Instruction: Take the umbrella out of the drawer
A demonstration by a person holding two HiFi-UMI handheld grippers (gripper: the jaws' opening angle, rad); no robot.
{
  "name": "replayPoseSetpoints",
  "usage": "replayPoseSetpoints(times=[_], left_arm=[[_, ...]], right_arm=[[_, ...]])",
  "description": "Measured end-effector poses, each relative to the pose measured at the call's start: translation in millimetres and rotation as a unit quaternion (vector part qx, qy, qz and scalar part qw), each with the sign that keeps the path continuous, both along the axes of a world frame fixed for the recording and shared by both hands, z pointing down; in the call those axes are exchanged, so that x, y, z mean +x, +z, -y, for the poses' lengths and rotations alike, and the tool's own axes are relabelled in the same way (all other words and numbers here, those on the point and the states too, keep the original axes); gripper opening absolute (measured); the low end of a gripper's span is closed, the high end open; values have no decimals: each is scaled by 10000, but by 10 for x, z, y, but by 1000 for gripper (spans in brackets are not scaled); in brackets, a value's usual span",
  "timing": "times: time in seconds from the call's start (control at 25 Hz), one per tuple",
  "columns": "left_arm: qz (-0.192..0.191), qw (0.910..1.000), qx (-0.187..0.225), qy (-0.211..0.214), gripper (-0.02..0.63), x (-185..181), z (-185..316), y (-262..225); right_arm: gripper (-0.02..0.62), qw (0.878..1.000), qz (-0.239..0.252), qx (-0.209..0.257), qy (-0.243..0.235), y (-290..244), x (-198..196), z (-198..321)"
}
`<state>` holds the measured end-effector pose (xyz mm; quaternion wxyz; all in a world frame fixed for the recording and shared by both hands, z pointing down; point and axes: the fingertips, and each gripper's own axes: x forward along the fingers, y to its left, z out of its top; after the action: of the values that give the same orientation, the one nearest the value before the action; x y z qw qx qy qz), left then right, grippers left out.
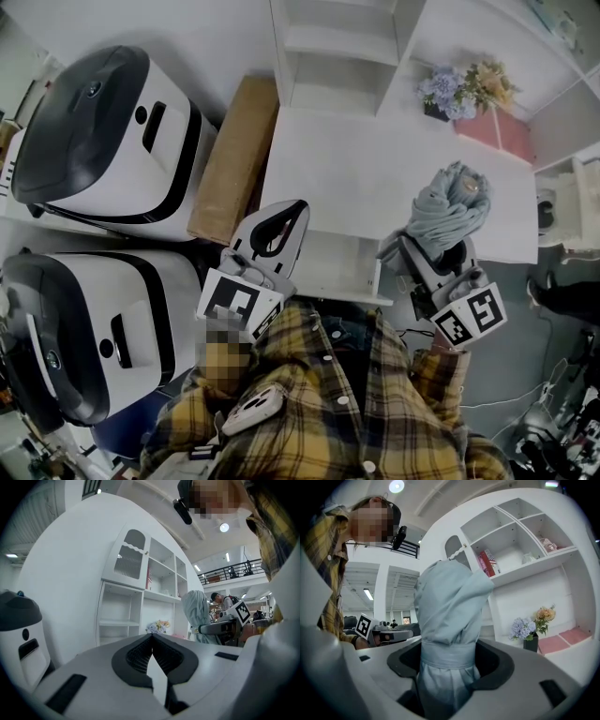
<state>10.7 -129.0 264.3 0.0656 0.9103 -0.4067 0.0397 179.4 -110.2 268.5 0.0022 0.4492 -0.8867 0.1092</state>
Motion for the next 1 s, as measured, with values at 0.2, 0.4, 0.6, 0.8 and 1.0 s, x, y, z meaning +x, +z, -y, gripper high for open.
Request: replayPoseSetpoints(times=[0.2,0.4,0.6,0.8,1.0], left_arm=[[-4,10000,7,5,21,-24,-2,5],[-2,10000,-18,14,21,-36,-6,24],[-5,10000,-25,22,21,-52,12,50],[-2,10000,-30,35,21,-69,23,58],[9,10000,-35,52,21,-71,33,61]], right_arm=[[308,10000,77,23,-17,-24,-37,1],[308,10000,75,11,-8,-20,-59,-3],[308,9999,104,-3,21,3,-78,13],[308,10000,50,-16,68,29,-87,20],[308,10000,36,-24,81,44,-104,25]])
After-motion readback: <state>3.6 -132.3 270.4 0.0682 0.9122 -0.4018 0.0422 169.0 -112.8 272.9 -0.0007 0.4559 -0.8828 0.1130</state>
